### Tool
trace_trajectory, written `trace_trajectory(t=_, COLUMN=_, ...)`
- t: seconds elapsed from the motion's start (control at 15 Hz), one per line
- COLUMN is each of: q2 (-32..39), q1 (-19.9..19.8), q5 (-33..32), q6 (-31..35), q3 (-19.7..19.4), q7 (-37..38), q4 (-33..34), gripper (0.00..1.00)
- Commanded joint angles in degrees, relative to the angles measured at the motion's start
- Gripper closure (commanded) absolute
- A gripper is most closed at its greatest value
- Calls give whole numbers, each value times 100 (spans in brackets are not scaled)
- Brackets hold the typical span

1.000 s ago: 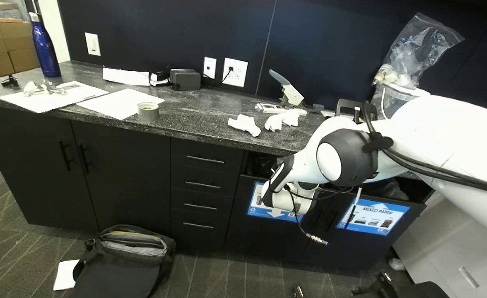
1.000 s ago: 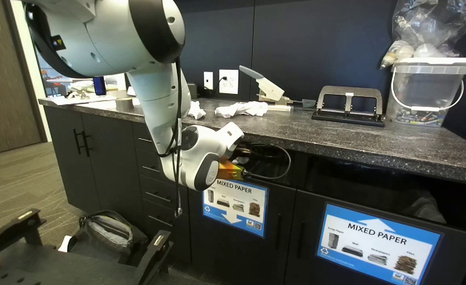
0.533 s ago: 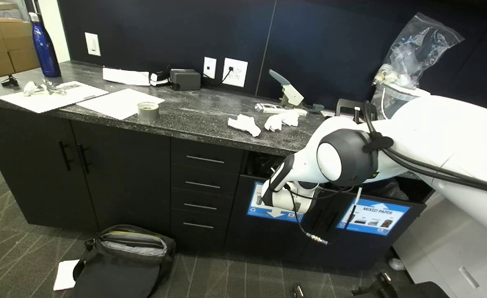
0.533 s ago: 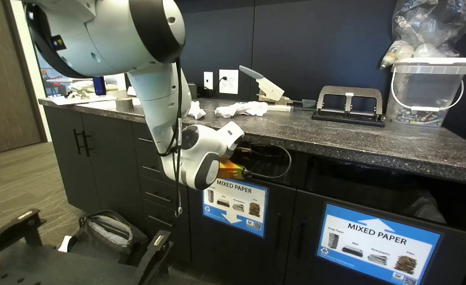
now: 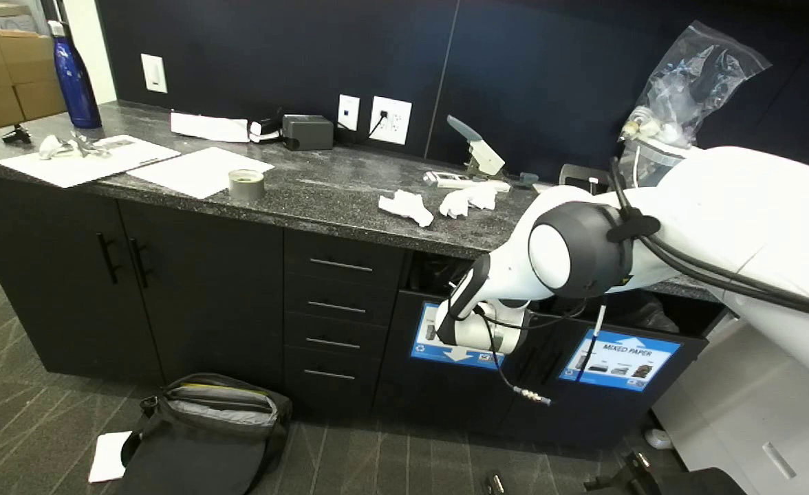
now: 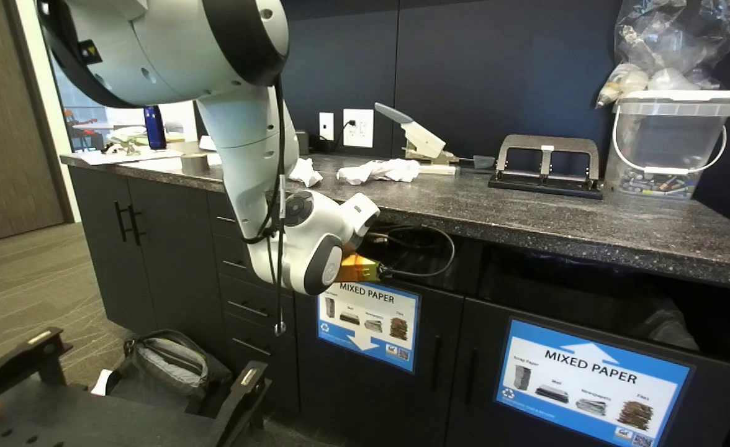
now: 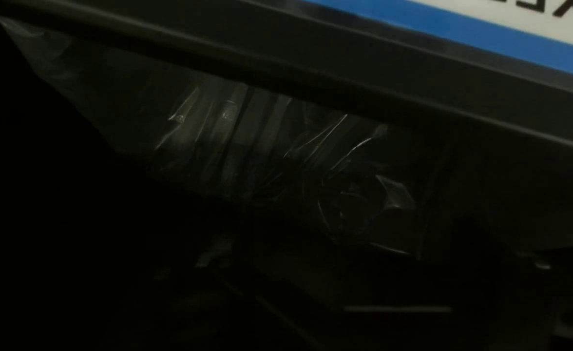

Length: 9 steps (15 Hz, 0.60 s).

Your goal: Place one paper from the counter inside the waste bin on the right, place four papers from the counter inside the bin on the left

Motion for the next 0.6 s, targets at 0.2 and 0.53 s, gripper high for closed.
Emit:
trace_trajectory(t=0.2, q2=-1606, q1=93, q5=-885, q6=-779, q3=85, q7=27, q4=-2150, gripper=0)
trace_trajectory(t=0.53, q2=-2994, q1=47, q5=-1910, q6=-2274, q3=138, q7=164, q4=-3299, gripper=0)
